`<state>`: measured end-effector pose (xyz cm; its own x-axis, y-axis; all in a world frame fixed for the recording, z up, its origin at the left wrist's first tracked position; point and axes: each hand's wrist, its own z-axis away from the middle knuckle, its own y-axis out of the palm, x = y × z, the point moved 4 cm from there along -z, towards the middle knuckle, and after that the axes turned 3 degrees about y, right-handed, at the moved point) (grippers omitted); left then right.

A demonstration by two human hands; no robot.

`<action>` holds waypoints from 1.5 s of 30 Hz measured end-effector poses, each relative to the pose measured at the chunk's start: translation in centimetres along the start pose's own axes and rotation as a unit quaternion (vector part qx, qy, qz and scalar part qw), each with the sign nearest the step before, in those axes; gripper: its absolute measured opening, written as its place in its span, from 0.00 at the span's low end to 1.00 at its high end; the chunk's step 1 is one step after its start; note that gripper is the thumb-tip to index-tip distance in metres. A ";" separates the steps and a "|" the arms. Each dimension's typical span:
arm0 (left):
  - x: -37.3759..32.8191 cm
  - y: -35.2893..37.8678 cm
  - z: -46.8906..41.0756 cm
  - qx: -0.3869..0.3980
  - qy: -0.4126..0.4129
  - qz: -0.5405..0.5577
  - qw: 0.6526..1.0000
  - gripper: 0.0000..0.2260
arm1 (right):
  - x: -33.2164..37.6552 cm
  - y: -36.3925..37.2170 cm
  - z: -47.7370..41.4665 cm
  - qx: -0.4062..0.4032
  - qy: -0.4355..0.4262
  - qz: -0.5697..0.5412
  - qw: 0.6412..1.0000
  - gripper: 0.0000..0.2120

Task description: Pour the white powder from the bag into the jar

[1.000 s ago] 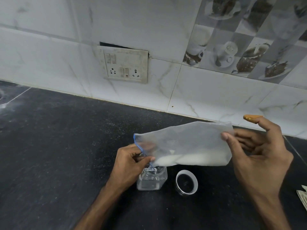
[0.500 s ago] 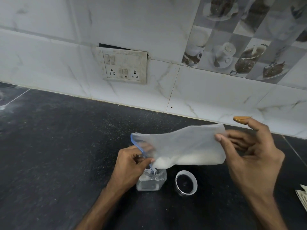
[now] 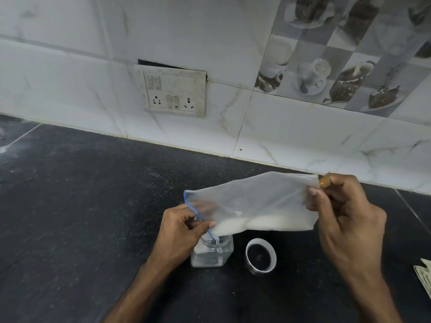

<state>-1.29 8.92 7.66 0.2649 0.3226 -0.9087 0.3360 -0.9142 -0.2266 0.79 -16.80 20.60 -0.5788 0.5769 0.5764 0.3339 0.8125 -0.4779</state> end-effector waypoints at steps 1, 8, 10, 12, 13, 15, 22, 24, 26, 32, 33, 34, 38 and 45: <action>-0.2 0.0 0.0 -0.001 -0.001 -0.001 1.000 0.13 | 0.3 0.0 0.0 -0.004 -0.007 0.004 1.000 0.07; -0.4 0.0 0.0 -0.005 0.009 0.003 1.000 0.18 | 0.7 -0.1 0.0 -0.041 -0.014 0.007 0.999 0.11; -0.5 -0.1 0.0 -0.003 0.012 0.003 1.000 0.20 | 0.8 -0.1 0.0 -0.042 -0.012 0.005 0.999 0.11; -0.5 0.0 0.0 -0.005 0.013 -0.001 1.000 0.17 | 0.9 -0.1 0.1 -0.044 -0.018 0.010 0.999 0.12; -0.4 0.0 0.0 -0.006 0.014 0.000 1.000 0.15 | 0.9 -0.2 0.1 -0.049 -0.017 0.010 0.999 0.13; -0.4 0.0 -0.1 -0.005 0.014 0.006 1.000 0.15 | 0.9 -0.1 0.0 -0.054 -0.015 0.007 0.998 0.13; -0.7 0.1 0.0 0.000 0.018 0.025 1.000 0.21 | 0.9 -0.1 0.0 -0.071 0.002 -0.008 0.997 0.13; -0.6 0.0 0.0 -0.002 0.013 0.030 0.999 0.21 | 0.9 0.0 0.0 -0.068 0.000 -0.007 0.998 0.13; -0.4 -0.1 0.0 -0.006 0.018 0.028 0.999 0.21 | 0.8 -0.1 0.0 -0.071 0.008 -0.008 0.997 0.14; -0.4 -0.2 0.0 -0.004 0.024 0.027 0.999 0.22 | 0.8 0.1 0.3 -0.065 0.005 -0.006 0.998 0.15; -0.4 -0.1 0.0 -0.003 0.024 0.028 0.999 0.22 | 0.9 0.1 0.4 -0.062 0.004 -0.003 0.998 0.15; -0.4 -0.1 0.0 -0.004 0.022 0.030 0.999 0.22 | 0.9 0.1 0.4 -0.061 0.005 -0.002 0.998 0.15; -0.3 -0.1 -0.1 -0.005 0.025 0.030 0.999 0.24 | 0.8 -0.1 0.2 -0.071 0.015 -0.014 0.997 0.15; -0.6 -0.2 -0.1 -0.002 0.035 0.023 0.999 0.24 | 1.1 -0.1 0.2 -0.062 0.009 -0.011 0.998 0.15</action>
<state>-1.41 8.96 8.34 0.3423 0.2963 -0.8917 0.3251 -0.9277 -0.1835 0.01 -16.27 21.15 -0.5742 0.5585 0.5986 0.4103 0.8291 -0.3799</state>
